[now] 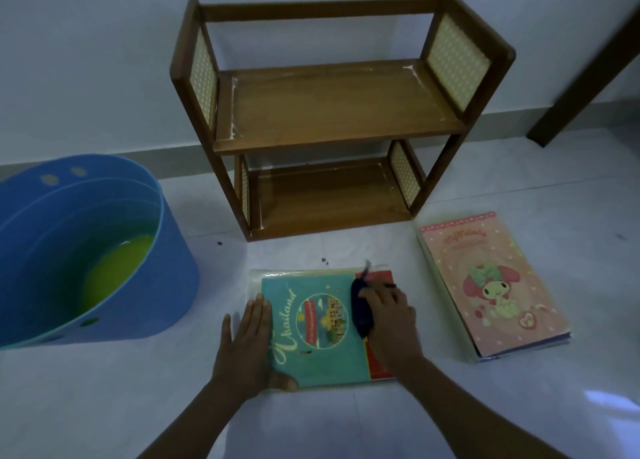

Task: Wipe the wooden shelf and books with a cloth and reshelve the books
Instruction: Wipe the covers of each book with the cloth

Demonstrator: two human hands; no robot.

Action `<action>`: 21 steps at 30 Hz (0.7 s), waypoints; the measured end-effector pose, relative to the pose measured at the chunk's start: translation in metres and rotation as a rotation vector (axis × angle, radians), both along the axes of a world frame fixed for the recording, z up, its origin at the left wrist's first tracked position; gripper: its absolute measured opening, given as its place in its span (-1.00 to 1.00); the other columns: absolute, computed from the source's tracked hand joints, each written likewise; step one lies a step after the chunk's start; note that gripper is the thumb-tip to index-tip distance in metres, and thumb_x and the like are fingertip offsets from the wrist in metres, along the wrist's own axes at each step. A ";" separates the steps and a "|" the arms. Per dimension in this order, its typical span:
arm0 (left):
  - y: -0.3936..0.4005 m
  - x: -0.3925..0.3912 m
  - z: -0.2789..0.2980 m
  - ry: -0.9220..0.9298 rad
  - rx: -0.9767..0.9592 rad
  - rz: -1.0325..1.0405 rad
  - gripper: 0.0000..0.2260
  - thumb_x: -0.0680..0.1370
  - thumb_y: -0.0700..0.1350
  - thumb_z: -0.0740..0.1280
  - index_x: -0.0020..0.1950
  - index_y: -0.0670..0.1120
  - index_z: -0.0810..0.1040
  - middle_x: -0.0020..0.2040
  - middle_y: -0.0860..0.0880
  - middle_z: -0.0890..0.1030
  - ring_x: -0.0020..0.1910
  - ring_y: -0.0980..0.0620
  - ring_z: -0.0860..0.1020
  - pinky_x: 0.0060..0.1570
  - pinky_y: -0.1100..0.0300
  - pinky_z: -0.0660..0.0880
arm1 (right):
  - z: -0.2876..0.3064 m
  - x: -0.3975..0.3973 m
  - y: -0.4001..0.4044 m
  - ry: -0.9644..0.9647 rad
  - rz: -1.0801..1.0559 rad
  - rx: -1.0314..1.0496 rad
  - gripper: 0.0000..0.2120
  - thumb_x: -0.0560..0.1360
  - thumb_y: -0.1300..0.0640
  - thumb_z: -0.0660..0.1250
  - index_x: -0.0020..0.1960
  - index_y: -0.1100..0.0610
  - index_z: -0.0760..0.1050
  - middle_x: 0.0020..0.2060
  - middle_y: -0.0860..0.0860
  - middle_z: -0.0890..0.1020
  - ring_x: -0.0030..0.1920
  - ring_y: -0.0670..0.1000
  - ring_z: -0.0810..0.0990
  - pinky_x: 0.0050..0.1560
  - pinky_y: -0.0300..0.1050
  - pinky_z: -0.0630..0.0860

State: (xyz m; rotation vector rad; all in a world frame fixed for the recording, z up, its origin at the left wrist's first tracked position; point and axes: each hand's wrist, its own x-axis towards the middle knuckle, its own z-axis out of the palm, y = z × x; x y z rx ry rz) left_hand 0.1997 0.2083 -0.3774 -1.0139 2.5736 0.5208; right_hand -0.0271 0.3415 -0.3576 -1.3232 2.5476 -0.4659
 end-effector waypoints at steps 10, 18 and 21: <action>0.000 0.001 0.009 -0.102 -0.018 -0.023 0.40 -0.02 0.71 -0.06 0.53 -0.24 -0.15 0.53 -0.13 -0.14 0.51 -0.08 -0.11 0.34 -0.11 -0.37 | -0.004 0.016 0.036 -0.035 0.136 -0.008 -0.40 0.25 0.24 0.44 0.23 -0.08 0.39 0.30 -0.08 0.48 0.29 0.07 0.42 0.08 0.10 0.49; 0.045 -0.032 0.006 -0.011 -0.148 -0.423 0.00 0.20 0.44 0.39 0.52 0.00 0.24 0.46 -0.35 0.27 0.36 -0.41 0.33 0.16 -0.28 0.42 | -0.003 -0.028 0.035 -0.295 -0.147 -0.002 -0.58 0.37 0.31 0.35 0.17 0.05 0.35 0.12 -0.01 0.42 -0.01 0.05 0.51 -0.05 0.04 0.56; 0.043 -0.034 0.001 -0.057 -0.248 -0.494 -0.07 0.25 0.34 0.47 0.49 -0.07 0.27 0.39 -0.43 0.33 0.29 -0.49 0.38 0.05 -0.37 0.47 | 0.003 -0.045 0.036 -0.478 -0.245 -0.083 -0.66 0.40 0.41 0.27 0.01 0.03 0.35 -0.10 -0.04 0.46 -0.16 -0.03 0.51 -0.20 -0.12 0.49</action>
